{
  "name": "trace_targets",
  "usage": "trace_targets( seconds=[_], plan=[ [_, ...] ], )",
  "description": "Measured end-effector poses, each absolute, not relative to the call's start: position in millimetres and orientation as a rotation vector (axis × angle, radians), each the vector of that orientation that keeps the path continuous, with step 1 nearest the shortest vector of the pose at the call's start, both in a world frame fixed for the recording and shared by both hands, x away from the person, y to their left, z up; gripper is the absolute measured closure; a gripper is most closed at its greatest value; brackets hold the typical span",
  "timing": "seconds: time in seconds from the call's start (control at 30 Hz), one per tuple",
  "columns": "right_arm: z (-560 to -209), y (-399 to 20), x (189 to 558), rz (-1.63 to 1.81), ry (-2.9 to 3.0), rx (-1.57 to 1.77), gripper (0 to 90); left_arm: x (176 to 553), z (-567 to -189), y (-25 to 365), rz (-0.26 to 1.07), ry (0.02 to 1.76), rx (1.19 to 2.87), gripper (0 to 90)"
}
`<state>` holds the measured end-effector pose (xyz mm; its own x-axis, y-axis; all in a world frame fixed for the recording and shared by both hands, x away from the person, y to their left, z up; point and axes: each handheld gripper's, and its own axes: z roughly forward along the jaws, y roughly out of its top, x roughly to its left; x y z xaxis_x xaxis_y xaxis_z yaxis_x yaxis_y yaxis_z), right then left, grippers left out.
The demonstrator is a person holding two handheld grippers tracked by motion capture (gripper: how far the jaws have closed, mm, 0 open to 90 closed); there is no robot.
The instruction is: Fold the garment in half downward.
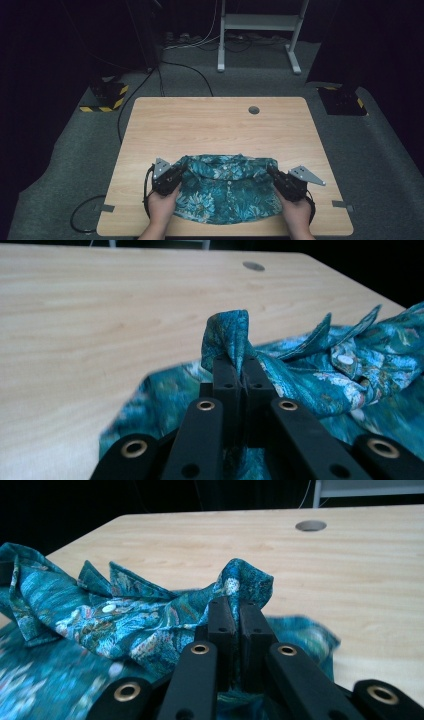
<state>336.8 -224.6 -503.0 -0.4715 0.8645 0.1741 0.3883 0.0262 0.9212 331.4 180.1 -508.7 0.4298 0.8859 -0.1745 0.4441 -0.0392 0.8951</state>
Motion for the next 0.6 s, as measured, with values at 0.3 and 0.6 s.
trace_targets(
  seconds=[0.3,0.6],
  plan=[
    [-520,-227,312,1.381,1.964,1.291,85.9,314,-518,181,0.522,1.185,1.752,87.1],
    [-532,-228,310,1.215,2.104,1.332,84.4,313,-528,183,0.467,1.25,1.854,85.8]
  ],
)
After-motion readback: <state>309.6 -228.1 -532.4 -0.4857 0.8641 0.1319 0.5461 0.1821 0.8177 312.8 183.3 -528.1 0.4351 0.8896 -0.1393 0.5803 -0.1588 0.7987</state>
